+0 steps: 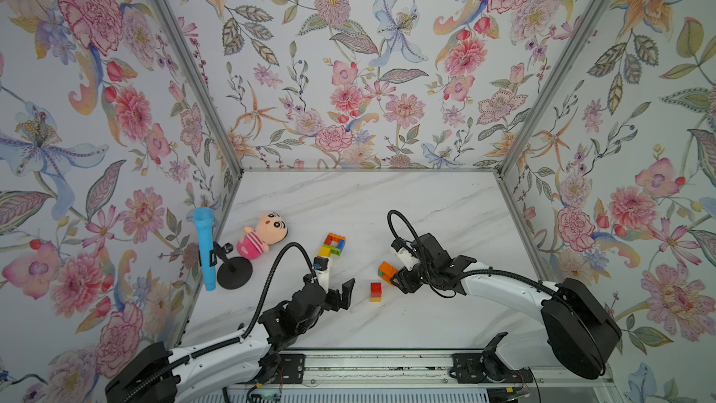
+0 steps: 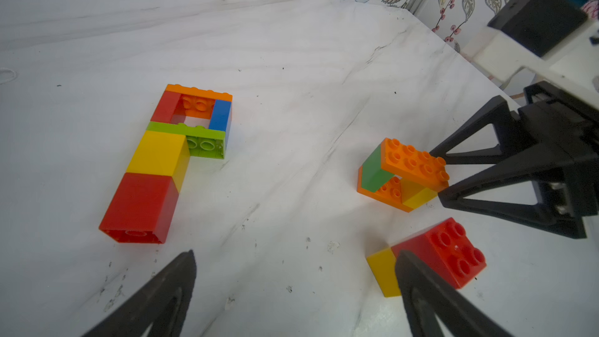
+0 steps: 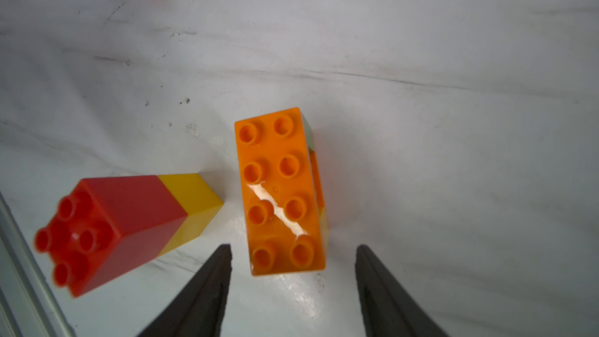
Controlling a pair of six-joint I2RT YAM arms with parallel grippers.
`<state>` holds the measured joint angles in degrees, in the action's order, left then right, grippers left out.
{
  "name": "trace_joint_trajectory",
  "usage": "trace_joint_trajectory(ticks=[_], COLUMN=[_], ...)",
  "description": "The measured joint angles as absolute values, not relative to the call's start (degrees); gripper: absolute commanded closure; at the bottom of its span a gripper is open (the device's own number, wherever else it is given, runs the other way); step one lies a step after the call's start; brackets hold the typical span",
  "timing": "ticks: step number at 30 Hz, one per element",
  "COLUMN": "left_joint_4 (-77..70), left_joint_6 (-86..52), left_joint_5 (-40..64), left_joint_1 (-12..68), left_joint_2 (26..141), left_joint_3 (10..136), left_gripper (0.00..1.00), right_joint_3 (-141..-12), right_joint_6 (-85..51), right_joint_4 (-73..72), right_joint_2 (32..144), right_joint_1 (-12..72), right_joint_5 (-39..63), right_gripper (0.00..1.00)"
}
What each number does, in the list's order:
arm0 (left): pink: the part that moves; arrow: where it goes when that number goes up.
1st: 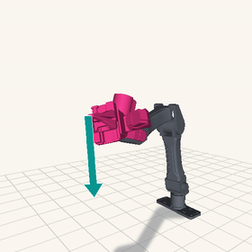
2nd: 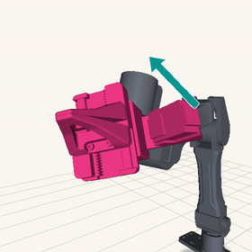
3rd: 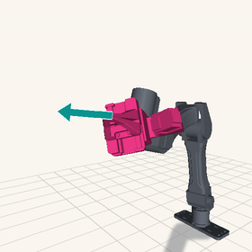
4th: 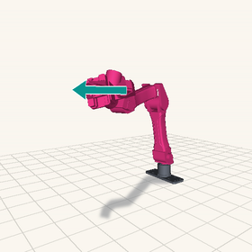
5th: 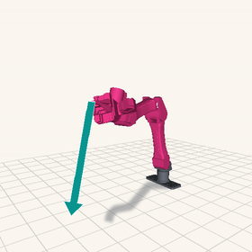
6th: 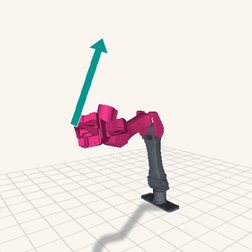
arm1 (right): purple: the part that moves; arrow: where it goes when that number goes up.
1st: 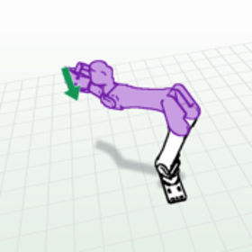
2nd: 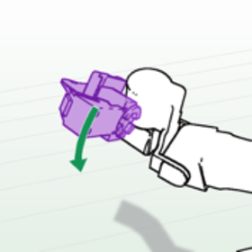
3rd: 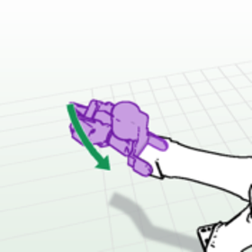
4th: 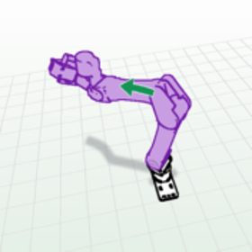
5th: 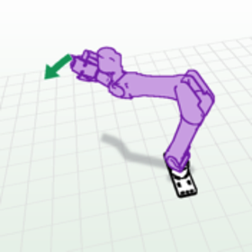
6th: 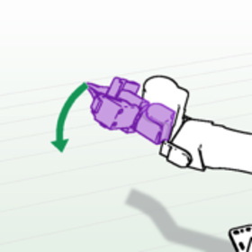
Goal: Assemble the letter p with lego
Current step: Pick up the lego brick from the center of the board.
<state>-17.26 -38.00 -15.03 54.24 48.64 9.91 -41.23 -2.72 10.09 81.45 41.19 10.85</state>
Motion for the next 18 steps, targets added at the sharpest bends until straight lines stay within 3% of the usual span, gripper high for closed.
trace_joint_trajectory(ticks=[10,18], left_joint_4=[-19.22,-18.94], left_joint_6=[-38.63,-38.63], left_joint_5=[-14.41,-12.43], left_joint_1=[54.3,54.35], left_joint_2=[50.11,54.46], left_joint_3=[9.04,9.82], left_gripper=[0.01,0.01], right_joint_3=[-44.01,-45.98], right_joint_6=[-0.54,0.78], right_joint_4=[10.02,10.24], right_joint_2=[84.88,86.54], right_joint_1=[42.19,43.55], right_joint_5=[9.21,8.47], right_gripper=[0.47,0.6])
